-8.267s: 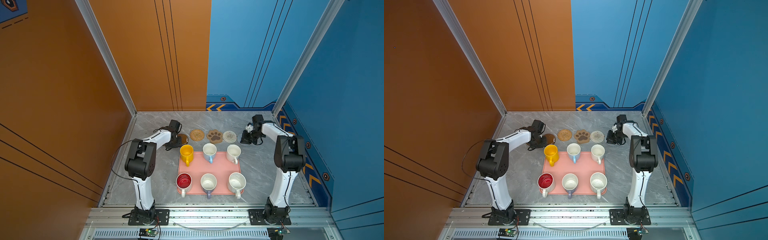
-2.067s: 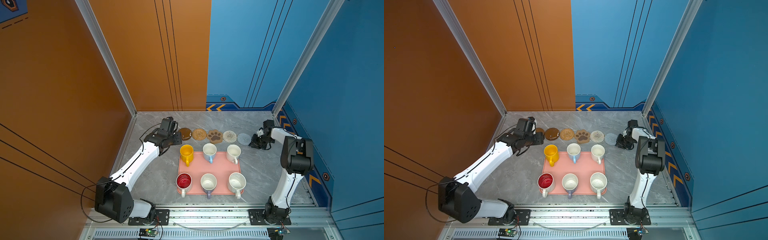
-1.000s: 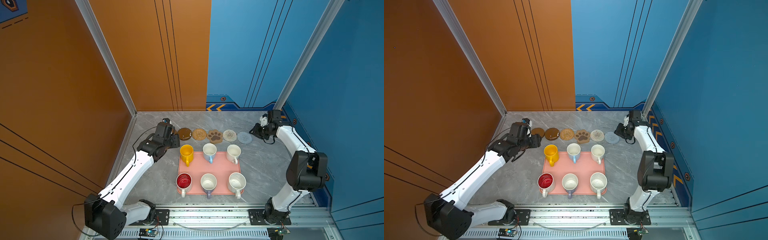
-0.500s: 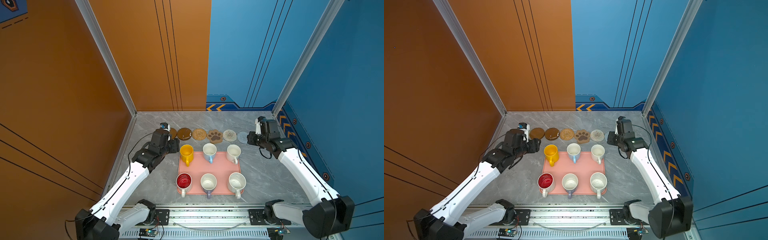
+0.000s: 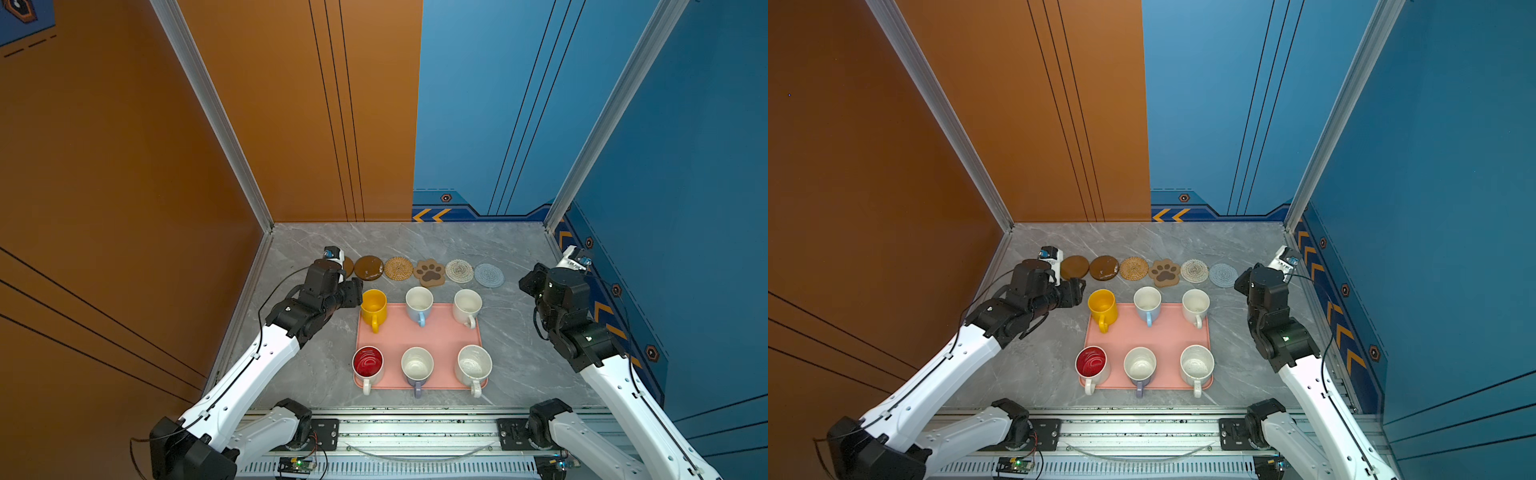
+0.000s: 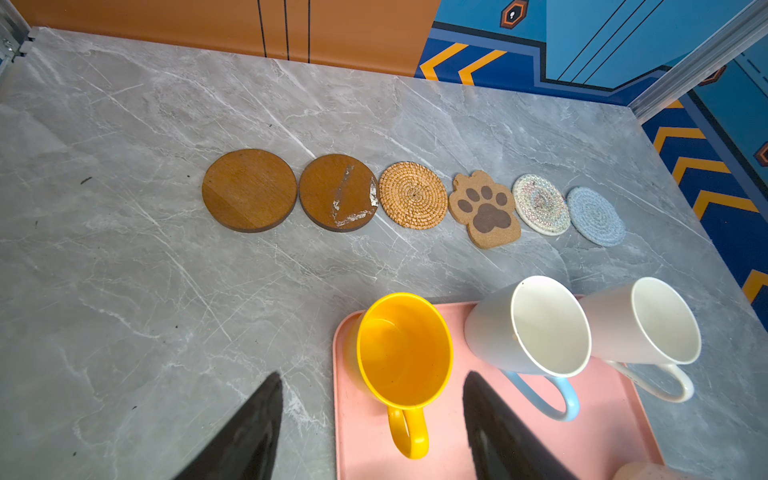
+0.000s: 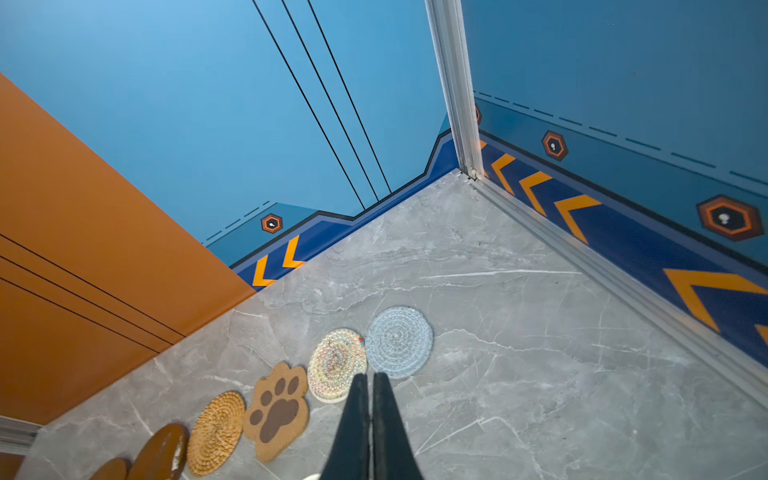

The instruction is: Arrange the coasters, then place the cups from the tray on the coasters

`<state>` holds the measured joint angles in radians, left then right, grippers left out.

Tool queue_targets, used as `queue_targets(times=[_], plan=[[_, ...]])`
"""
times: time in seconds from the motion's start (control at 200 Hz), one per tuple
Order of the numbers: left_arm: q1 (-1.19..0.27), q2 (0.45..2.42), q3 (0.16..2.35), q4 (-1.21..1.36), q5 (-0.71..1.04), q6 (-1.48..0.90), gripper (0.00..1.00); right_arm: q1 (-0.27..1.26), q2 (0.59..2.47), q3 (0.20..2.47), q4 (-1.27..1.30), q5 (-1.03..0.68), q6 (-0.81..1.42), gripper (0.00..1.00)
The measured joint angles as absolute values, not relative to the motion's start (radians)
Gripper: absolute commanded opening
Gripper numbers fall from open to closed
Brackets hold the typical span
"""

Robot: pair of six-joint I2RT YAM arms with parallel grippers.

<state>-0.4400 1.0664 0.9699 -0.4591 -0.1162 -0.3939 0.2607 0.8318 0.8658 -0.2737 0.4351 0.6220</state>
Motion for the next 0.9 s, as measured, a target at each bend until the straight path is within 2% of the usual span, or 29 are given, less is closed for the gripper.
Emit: queue_targets(times=[0.185,0.571,0.731,0.816,0.901], plan=[[-0.444,1.068,0.97,-0.459,-0.116,-0.394,0.7,0.216,0.807,0.819,-0.196,0.337,0.706,0.0],[-0.447,1.068,0.97,-0.459,-0.12,-0.402,0.7,0.161,0.67,0.78,-0.084,0.192,0.699,0.0],[-0.447,1.068,0.966,-0.457,-0.12,-0.402,0.7,0.151,0.715,0.864,-0.19,0.14,0.657,0.15],[-0.447,1.068,0.957,-0.451,-0.121,-0.402,0.7,0.151,0.755,0.916,-0.261,0.094,0.636,0.33],[-0.447,1.068,0.942,-0.45,-0.13,-0.402,0.7,0.157,0.794,0.958,-0.349,0.058,0.605,0.36]])
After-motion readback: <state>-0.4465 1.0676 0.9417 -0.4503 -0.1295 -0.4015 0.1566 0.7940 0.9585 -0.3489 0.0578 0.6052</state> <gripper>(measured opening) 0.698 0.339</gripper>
